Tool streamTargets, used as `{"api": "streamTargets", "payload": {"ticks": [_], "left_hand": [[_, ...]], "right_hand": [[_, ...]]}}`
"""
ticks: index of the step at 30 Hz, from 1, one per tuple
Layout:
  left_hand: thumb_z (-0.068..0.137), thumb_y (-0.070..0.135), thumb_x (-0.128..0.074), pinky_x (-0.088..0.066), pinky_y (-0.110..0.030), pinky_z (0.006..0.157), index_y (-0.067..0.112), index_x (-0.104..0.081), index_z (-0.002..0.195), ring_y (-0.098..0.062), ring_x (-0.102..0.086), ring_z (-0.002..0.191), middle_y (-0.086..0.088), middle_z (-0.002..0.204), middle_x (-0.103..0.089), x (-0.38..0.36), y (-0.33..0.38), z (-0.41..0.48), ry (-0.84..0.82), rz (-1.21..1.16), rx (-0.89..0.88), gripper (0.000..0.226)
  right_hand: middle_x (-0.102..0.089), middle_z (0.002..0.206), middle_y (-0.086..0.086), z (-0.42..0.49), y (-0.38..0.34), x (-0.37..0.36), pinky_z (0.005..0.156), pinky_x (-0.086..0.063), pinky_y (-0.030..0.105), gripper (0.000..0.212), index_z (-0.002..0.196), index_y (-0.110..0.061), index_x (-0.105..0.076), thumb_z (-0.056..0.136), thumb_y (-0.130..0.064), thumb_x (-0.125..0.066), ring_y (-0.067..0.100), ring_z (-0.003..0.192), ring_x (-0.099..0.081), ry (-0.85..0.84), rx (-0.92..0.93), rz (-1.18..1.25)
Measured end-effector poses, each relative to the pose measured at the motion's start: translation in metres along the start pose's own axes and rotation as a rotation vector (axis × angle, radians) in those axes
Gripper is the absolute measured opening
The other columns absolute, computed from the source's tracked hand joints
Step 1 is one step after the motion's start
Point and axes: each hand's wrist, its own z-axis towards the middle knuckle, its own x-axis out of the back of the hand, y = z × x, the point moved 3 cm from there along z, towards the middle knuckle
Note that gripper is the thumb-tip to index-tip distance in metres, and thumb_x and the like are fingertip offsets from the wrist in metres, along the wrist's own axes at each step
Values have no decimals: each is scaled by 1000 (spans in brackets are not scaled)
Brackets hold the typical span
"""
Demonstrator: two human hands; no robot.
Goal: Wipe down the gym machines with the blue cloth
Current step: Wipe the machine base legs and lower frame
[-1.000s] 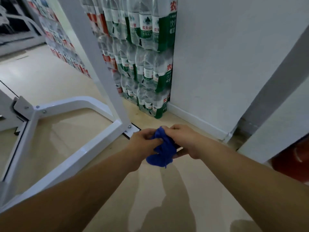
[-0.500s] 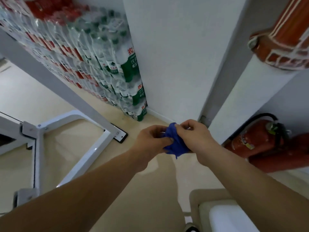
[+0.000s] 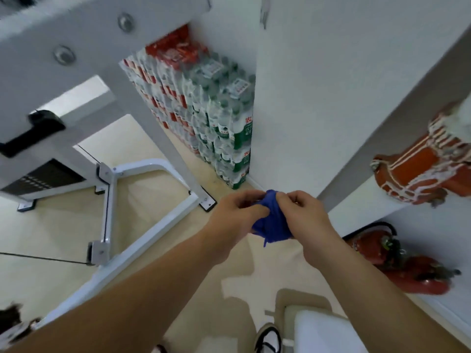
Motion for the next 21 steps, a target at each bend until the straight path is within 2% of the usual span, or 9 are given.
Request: {"api": "streamTargets", "payload": {"ticks": [5,7,9,13,16,18,21], "left_hand": [[92,7,-68,-62,-36,83,18,-75,103,-21,-74,94,-4,97,-78,52,31,-67,102,2,-39,17],[91,11,-70,-63,-44,85,16,-73,102,-25,-75,94,-7,98,-77,71,37,-93,109,-7,-16,12],[90,11,-72,-62,-51,87,16,-71,106,-27,-75,97,-9,103,-76,87,41,-122,118,-55,9,17],[90,18,-78,-62,-49,85,19,-67,112,-29,-74,98,-9,107,-75,114,44,-185,168,-93,9,24],[88,17,-78,-64,-41,80,20,-69,106,-24,-75,92,-5,99,-77,134,36,-227,315,-86,3,21],[86,18,-79,-64,-33,74,20,-70,104,-19,-75,88,-1,95,-77,148,28,-256,448,-107,1,21],[85,28,-79,-62,-28,71,25,-69,103,-13,-74,86,4,94,-76,171,14,-301,643,-179,-16,20]], "right_hand": [[-77,96,8,-66,-42,-39,78,-64,53,33,101,-11,-68,96,-44,-67,28,91,-76,-172,-54,69],[-76,98,9,-93,-57,-56,82,-63,53,34,100,-12,-69,93,-45,-71,27,93,-75,-204,-14,43],[-76,99,12,-119,-65,-70,83,-62,56,25,97,-13,-69,96,-38,-69,31,93,-74,-229,26,23],[-77,97,14,-167,-76,-97,71,-65,44,22,100,-10,-68,100,-31,-65,31,89,-75,-351,71,-38],[-76,85,12,-194,-80,-118,68,-63,48,26,95,-10,-63,94,-33,-73,29,76,-73,-383,129,-176],[-73,87,10,-206,-82,-134,73,-63,49,27,91,-13,-61,91,-35,-76,26,76,-71,-382,196,-281],[-76,86,6,-233,-86,-170,81,-62,51,21,92,-14,-67,95,-35,-69,24,80,-74,-533,255,-337]]}}
